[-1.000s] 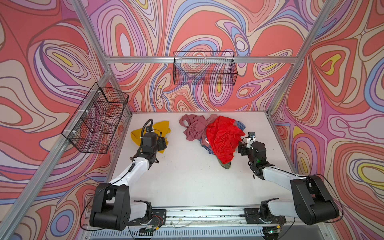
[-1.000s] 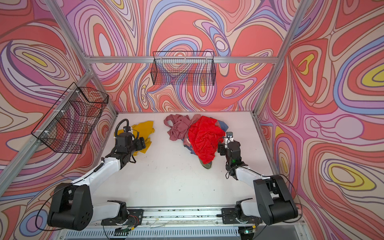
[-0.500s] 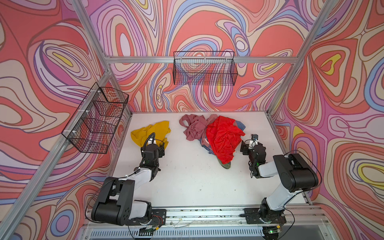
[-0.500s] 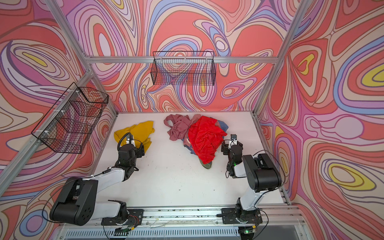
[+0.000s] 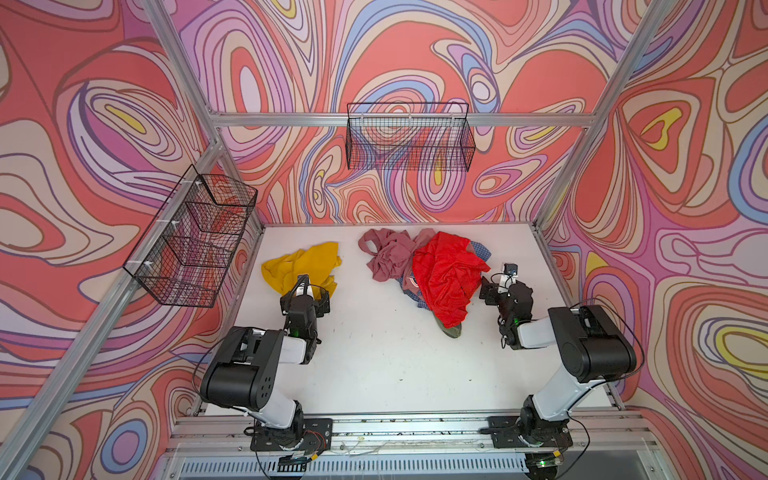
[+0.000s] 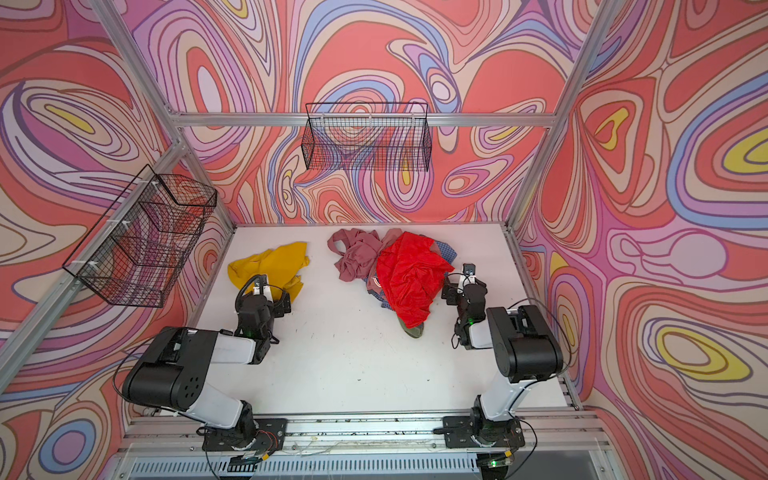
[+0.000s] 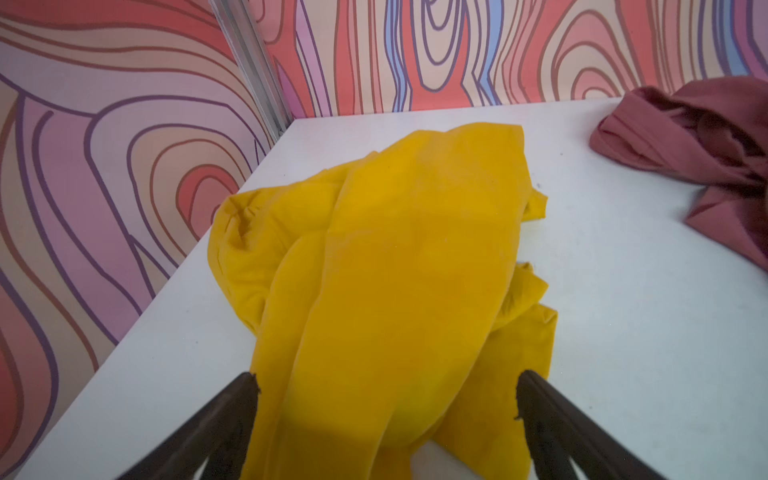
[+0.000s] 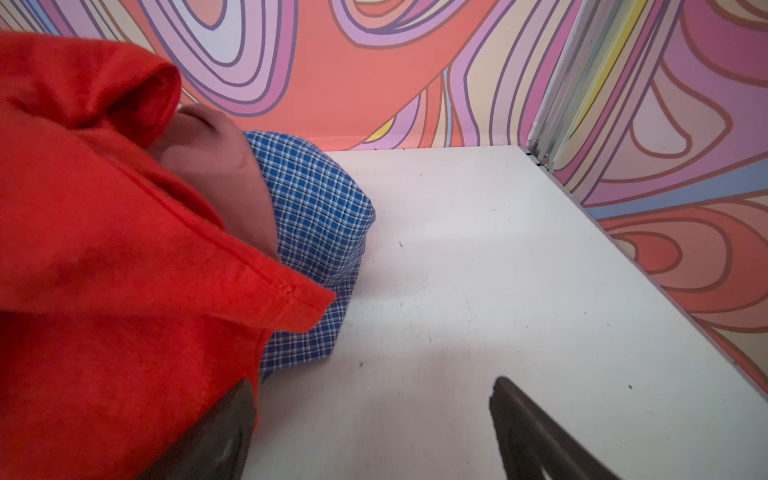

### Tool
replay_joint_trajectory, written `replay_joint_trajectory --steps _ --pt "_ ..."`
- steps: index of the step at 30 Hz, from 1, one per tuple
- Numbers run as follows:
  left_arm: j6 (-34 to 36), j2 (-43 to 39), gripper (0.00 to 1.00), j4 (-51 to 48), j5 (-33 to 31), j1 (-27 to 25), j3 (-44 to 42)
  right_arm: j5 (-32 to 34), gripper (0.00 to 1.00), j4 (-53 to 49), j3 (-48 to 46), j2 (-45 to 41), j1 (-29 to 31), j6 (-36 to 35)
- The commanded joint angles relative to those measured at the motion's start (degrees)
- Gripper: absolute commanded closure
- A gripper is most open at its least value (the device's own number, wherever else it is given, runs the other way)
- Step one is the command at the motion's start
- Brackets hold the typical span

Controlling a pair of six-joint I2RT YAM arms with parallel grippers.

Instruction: Pick out a specific cloth from the pile

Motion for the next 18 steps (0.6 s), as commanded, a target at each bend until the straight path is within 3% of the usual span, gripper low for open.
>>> replay_joint_trajectory --steps 1,4,18 --pt "-0.35 -1.18 0.00 -1.70 0.28 0.42 0.24 -0.69 0.09 -0.39 0.63 0.46 -0.28 0.47" --pt "0.29 0.04 0.00 2.56 0.15 0.42 -0.74 -0.73 0.09 -0.40 0.65 0.44 -0.28 0.46" --pt "0.33 -0.04 0.00 0.88 0.56 0.46 -0.07 -0.61 0.09 -0.31 0.64 0.44 -0.27 0.45"
